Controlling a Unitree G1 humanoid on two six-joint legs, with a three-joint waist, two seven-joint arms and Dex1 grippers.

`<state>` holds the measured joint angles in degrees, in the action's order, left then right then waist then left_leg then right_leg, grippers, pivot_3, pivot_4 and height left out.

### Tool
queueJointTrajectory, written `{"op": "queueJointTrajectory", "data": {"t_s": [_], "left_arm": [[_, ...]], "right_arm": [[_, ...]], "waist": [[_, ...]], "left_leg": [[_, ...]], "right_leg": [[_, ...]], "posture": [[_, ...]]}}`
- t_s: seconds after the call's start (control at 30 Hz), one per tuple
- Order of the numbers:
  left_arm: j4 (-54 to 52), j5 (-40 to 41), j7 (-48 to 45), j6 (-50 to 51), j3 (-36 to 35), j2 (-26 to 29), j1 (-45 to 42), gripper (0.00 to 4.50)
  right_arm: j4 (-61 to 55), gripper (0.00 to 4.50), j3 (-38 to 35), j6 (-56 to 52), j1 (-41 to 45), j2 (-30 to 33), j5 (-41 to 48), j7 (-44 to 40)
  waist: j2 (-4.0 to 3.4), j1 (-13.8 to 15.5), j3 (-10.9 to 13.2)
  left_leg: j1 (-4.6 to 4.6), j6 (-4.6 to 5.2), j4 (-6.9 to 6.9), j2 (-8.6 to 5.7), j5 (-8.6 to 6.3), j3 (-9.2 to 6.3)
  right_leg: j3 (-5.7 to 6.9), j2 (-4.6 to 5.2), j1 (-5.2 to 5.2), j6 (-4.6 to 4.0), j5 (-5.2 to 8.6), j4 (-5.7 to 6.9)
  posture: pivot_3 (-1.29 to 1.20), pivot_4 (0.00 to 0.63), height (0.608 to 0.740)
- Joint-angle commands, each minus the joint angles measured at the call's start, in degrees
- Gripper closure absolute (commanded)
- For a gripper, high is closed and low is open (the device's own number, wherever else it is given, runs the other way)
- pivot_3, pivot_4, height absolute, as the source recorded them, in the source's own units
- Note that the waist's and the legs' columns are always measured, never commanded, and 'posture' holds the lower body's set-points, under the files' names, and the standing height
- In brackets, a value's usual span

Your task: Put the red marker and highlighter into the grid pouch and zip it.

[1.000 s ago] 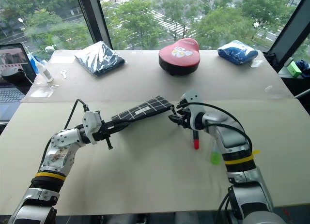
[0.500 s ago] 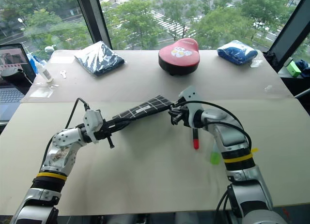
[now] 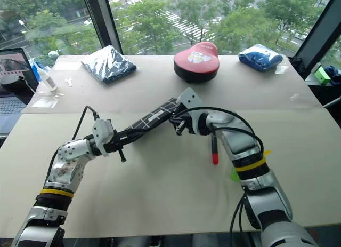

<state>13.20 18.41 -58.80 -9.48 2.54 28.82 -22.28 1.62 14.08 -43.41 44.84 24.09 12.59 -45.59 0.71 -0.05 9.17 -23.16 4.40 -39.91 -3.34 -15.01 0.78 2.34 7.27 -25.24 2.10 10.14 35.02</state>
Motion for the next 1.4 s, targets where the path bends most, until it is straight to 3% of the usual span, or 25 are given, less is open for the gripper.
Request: {"op": "queueJointTrajectory", "data": {"t_s": [0.03, 0.17, 0.5, 0.6, 0.8, 0.93, 1.1, 1.2, 1.33, 1.4], "left_arm": [[-2.1, 0.23, -0.37, 0.41, -0.01, -0.58, -1.66, 4.5], [-1.81, 0.03, -0.53, 0.63, -0.02, -1.06, -2.24, 4.5], [-2.57, 0.02, -0.72, 1.37, -0.35, -1.29, -2.1, 4.5], [-3.04, 0.0, -0.6, 1.58, -0.45, -1.37, -1.84, 4.5], [-4.27, -0.06, -0.35, 2.02, -0.57, -1.61, -0.91, 4.5], [-4.77, 0.03, -0.07, 2.14, -0.61, -1.89, -0.55, 4.5], [-4.91, -0.09, 0.17, 1.74, -0.73, -2.22, 0.06, 4.5], [-4.54, -0.28, 0.42, 1.3, -0.87, -2.53, 0.09, 4.5], [-3.15, -0.74, 0.92, 0.3, -0.88, -3.31, -0.57, 4.5], [-2.6, -0.77, 0.99, 0.03, -0.81, -3.76, -0.91, 4.5]], "right_arm": [[-3.72, 4.43, 2.9, -0.78, 0.69, -0.81, 1.57, -3.4], [-3.72, 4.43, 7.81, -0.07, 0.21, -1.68, -1.31, -3.84], [-5.13, 4.43, 6.14, -3.11, 1.51, -5.54, 1.75, -4.1], [-7.03, 3.6, 5.98, -3.9, 0.22, -5.14, 2.66, -4.44], [-11.68, 1.54, 1.71, -6.9, -2.54, -3.52, 5.88, -3.54], [-17.38, 0.25, -6.16, -14.64, -4.48, 0.77, 11.52, -3.19], [-36.52, 0.25, -22.2, -22.76, -14.63, 11.56, 26.76, -7.88], [-43.32, 0.25, -28.06, -25.09, -22.01, 17.29, 30.0, -7.08], [-41.28, 0.25, -33.64, -29.77, -28.58, 22.05, 23.88, 3.37], [-38.05, 0.25, -34.77, -33.82, -27.85, 20.85, 20.66, 10.44]], "waist": [[0.0, -0.13, 0.0], [0.0, -0.4, 0.0], [0.0, -0.61, 0.0], [0.0, -0.58, 0.0], [0.0, -0.56, 0.0], [0.0, -0.41, 0.0], [0.01, 0.74, 0.0], [0.02, 0.78, 0.0], [0.04, 0.79, 0.01], [0.06, 0.81, 0.01]], "left_leg": [[-0.01, 0.0, 0.0, -0.01, 0.0, 0.0], [-0.03, 0.0, 0.01, 0.0, 0.0, 0.0], [-0.02, -0.05, 0.03, 0.0, 0.03, 0.0], [-0.04, -0.05, 0.03, -0.01, 0.03, -0.02], [-0.03, -0.05, 0.03, -0.01, 0.03, -0.03], [-0.04, -0.05, 0.02, -0.02, 0.03, -0.03], [-0.12, 0.06, 0.04, 0.01, -0.05, -0.11], [-0.1, 0.22, 0.05, 0.05, -0.19, -0.11], [-0.03, 0.45, -0.03, 0.05, -0.32, -0.09], [-0.01, 0.45, -0.13, 0.05, -0.31, -0.01]], "right_leg": [[-0.01, 0.0, 0.0, 0.0, 0.0, 0.0], [0.0, -0.01, -0.02, 0.0, 0.0, 0.01], [-0.01, -0.02, -0.06, 0.0, 0.0, 0.02], [0.0, -0.02, -0.05, 0.0, 0.0, 0.03], [0.0, -0.02, -0.03, 0.0, 0.0, 0.02], [-0.01, -0.01, -0.03, 0.0, 0.0, 0.02], [0.04, 0.02, -0.03, 0.0, 0.0, -0.06], [0.03, 0.01, 0.01, 0.01, 0.0, -0.13], [0.0, 0.07, 0.1, 0.01, 0.01, -0.21], [-0.05, 0.12, 0.11, 0.01, 0.0, -0.14]], "posture": [[0.0, 0.15, 0.74], [0.0, 0.15, 0.74], [0.0, 0.15, 0.74], [0.0, 0.15, 0.74], [0.0, 0.15, 0.74], [0.0, 0.15, 0.74], [0.0, 0.15, 0.74], [0.0, 0.15, 0.74], [0.0, 0.15, 0.74], [0.0, 0.15, 0.74]]}}
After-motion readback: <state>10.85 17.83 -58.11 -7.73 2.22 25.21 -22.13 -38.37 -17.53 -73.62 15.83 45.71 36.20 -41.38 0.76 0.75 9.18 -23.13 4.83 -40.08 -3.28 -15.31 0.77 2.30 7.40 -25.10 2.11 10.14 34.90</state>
